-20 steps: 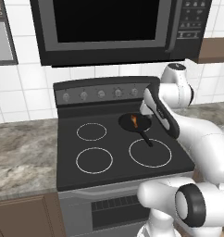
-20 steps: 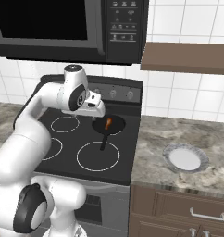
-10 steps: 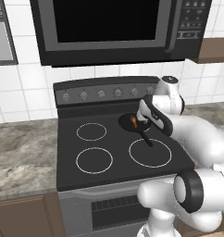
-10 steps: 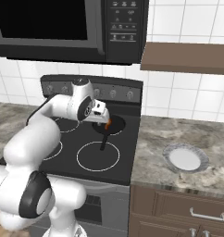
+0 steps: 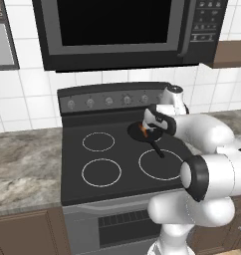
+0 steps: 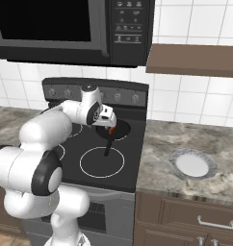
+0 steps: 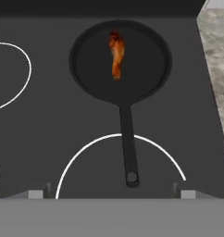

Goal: Place the chicken drumstick on the plate and place the eggplant on the same plate.

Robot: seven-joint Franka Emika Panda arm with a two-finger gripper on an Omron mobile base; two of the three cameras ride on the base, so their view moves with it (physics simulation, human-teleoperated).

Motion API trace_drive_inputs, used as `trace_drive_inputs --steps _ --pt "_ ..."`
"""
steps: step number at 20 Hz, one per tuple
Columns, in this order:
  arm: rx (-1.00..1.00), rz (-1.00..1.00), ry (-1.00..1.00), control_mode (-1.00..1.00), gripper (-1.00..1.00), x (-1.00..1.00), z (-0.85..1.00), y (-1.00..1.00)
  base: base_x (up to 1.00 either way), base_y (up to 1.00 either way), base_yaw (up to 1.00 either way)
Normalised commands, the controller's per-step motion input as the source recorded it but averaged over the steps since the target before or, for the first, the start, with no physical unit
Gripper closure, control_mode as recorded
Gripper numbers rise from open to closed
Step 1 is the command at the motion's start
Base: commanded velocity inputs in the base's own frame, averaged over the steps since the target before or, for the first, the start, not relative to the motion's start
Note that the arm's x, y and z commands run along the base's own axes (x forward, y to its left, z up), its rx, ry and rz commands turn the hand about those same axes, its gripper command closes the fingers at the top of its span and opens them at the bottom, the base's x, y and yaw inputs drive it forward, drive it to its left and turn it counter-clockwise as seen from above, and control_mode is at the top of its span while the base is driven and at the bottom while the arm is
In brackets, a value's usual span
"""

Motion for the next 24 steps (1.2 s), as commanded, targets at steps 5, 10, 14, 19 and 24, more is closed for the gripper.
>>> trace_drive_inputs --steps 5,10,14,19,24 --pt "0.0 -0.01 0.0 -1.0 -1.0 0.47 -0.24 0.0 0.0 0.0 0.0" --pt "0.0 -0.01 0.0 -1.0 -1.0 0.43 -0.25 0.0 0.0 0.0 0.0" --pt "0.0 0.0 0.0 -1.0 -1.0 0.37 -0.14 0.0 0.0 0.0 0.0" --pt "0.0 0.0 0.0 -1.0 -1.0 0.33 -0.05 0.0 0.0 0.0 0.0" --pt "0.0 0.0 0.0 -1.0 -1.0 0.32 -0.14 0.0 0.0 0.0 0.0"
